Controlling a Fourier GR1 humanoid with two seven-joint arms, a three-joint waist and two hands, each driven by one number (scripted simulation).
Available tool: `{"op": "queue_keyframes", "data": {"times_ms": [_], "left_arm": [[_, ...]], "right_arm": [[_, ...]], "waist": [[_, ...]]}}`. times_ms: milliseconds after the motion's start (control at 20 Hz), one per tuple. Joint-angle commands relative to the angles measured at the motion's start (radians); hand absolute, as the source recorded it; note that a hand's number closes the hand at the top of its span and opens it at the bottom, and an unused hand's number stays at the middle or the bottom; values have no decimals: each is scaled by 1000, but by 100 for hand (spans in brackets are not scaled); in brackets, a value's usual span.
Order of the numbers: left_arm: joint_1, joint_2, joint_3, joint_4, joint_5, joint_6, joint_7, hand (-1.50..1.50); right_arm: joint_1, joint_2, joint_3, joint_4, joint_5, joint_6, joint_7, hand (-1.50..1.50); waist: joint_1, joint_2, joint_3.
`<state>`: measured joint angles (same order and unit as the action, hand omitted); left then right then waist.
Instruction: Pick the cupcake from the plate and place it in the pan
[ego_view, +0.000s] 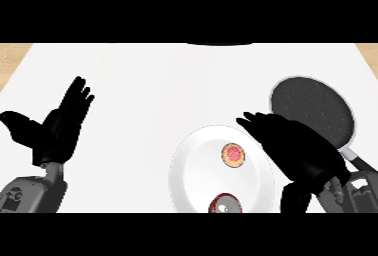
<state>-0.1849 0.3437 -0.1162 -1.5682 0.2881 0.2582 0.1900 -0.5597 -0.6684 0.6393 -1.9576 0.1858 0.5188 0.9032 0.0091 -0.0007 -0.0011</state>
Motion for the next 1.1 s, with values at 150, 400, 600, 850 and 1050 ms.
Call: {"op": "queue_keyframes", "data": {"times_ms": [150,400,600,850,1050], "left_arm": [[48,8,44,-39,29,-46,2,0],[42,-12,53,1,-4,-58,-34,0],[1,-2,74,0,-3,-56,15,0],[10,-12,83,43,-16,-76,-25,0],[-26,-22,112,56,3,-95,14,0]], "right_arm": [[-98,89,7,44,59,108,157,-150],[-140,275,53,87,115,118,224,-150],[-86,291,72,171,160,111,188,-150],[-88,262,24,208,210,134,155,-150],[-63,334,33,276,296,116,97,-150]], "waist": [[1,-1,0],[-2,0,0],[-6,0,0],[-9,1,0],[-9,1,1]]}}
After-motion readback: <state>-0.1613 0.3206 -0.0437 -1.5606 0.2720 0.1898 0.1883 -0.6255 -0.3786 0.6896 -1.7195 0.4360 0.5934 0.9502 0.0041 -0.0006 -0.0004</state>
